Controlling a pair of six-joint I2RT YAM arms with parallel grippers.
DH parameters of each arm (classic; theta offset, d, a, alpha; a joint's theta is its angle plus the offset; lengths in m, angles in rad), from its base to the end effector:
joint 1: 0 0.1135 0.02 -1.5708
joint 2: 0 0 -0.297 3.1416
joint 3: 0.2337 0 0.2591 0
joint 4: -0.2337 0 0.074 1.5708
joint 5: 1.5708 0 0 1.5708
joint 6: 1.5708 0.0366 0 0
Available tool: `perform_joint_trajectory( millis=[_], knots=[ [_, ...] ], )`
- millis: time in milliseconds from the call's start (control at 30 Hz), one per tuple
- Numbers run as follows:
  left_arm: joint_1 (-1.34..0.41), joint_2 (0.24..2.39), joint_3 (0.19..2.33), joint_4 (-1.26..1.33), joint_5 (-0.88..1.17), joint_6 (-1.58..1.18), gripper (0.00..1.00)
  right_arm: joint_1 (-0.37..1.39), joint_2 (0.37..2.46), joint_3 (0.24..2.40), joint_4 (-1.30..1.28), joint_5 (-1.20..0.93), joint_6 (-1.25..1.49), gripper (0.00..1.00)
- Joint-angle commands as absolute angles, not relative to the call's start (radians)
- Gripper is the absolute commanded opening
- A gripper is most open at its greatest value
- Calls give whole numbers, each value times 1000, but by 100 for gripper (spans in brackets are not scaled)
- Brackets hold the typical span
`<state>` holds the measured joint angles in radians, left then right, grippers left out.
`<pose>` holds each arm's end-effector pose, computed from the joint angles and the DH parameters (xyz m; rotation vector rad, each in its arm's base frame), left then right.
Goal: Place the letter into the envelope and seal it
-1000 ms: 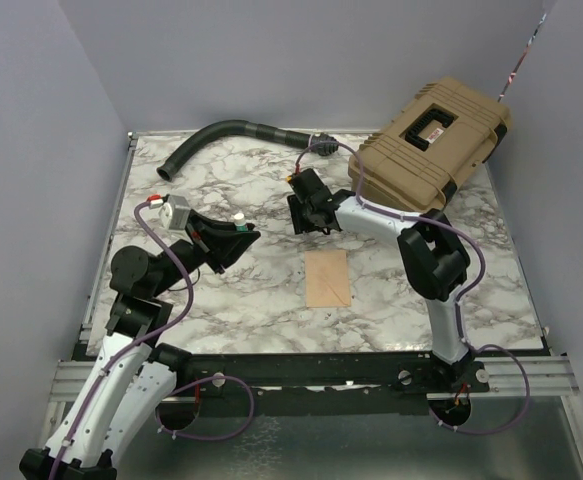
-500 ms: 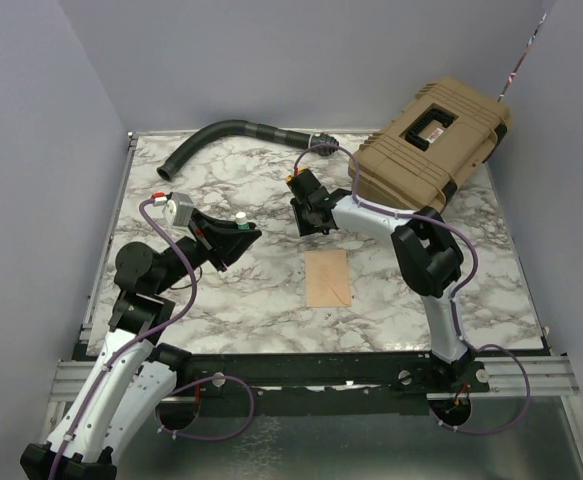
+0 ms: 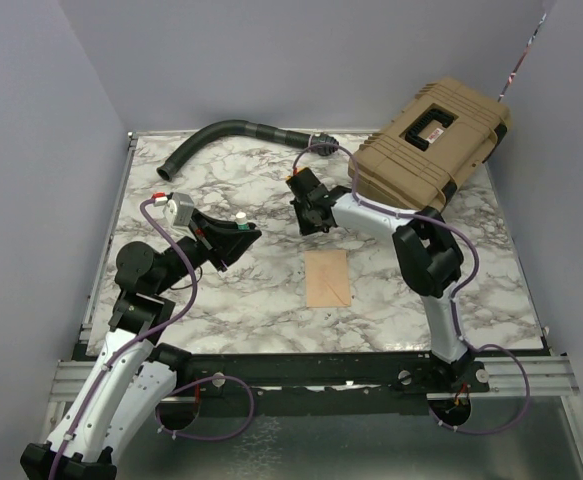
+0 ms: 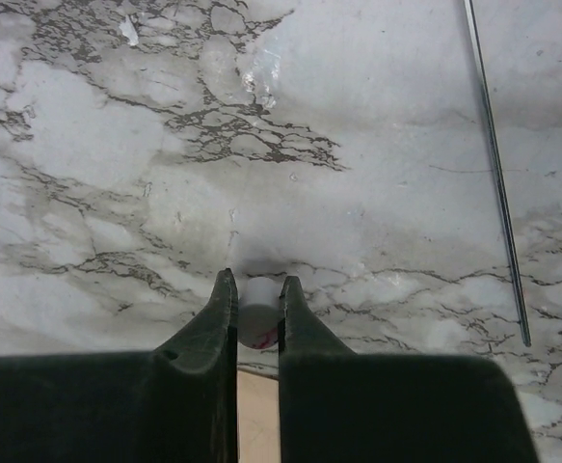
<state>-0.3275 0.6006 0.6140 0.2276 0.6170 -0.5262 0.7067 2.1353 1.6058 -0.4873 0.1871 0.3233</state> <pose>0.1135 -0.0609 0.3695 0.4152 1.4081 -1.1127 0.3730 0.3095 0.1954 -0.4217 2.5322 0.1498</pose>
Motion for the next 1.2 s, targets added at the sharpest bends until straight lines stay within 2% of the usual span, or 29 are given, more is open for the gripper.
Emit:
perform_joint_trajectory(
  millis=[0, 333, 567, 733, 1000, 1167],
  knots=[
    [-325, 608, 616, 212, 596, -499, 0, 710, 2002, 1618, -521, 148, 320, 1],
    [-325, 722, 667, 235, 597, -448, 0, 697, 1729, 1603, -538, 10, 323, 1],
    [-331, 902, 755, 293, 718, -192, 0, 687, 1548, 1587, -546, -156, 361, 1],
    [-342, 994, 821, 293, 761, -62, 0, 687, 1409, 1493, -424, -303, 447, 1],
    [-363, 1047, 861, 294, 860, -5, 0, 687, 1395, 1471, -277, -528, 570, 1],
    [-377, 1044, 850, 294, 857, 19, 0, 687, 1435, 1505, -277, -537, 598, 1]
  ],
)
